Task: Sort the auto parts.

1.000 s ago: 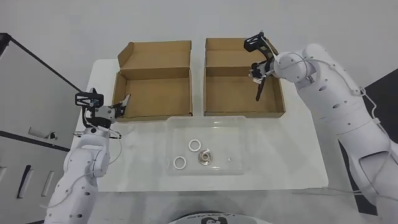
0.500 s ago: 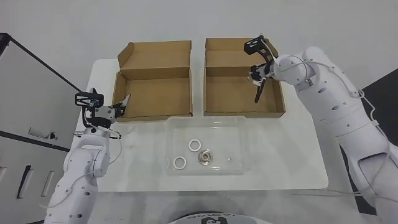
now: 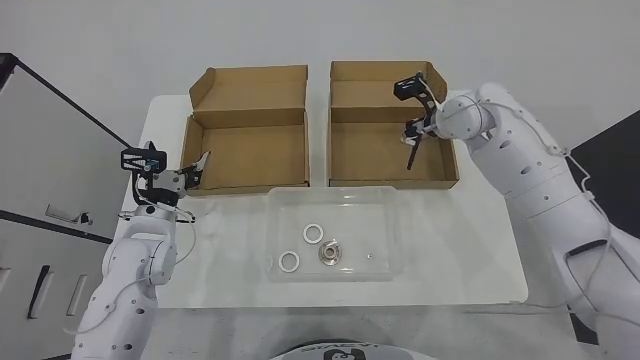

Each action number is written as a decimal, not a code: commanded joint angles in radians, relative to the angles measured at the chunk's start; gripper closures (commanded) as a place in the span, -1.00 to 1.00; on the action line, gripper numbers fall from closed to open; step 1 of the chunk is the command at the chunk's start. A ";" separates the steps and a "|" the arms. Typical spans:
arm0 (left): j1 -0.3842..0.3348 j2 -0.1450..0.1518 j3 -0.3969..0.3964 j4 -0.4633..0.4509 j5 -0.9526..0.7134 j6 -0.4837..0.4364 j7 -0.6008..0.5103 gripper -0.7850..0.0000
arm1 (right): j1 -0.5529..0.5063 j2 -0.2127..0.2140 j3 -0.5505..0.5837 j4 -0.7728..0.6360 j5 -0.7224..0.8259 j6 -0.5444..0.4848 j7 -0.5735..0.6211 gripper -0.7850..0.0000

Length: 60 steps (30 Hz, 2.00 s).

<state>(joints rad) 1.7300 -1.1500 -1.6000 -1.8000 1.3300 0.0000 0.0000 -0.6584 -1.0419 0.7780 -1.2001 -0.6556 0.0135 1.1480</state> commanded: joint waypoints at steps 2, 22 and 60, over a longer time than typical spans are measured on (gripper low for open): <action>0.000 0.000 0.000 0.000 0.000 0.000 0.000 -1.00 | 0.006 -0.008 -0.012 0.031 -0.010 0.010 -0.001 1.00; 0.000 0.000 0.000 0.000 0.000 0.000 0.000 -1.00 | 0.010 -0.045 -0.046 0.104 -0.076 0.033 -0.008 1.00; 0.000 0.000 0.000 0.000 0.000 0.000 0.000 -1.00 | -0.107 0.054 0.277 -0.342 -0.013 -0.318 0.212 -1.00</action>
<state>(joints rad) 1.7300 -1.1500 -1.6000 -1.8000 1.3300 0.0000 0.0000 -0.7634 -0.9926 1.0457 -1.5207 -0.6741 -0.2656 1.3459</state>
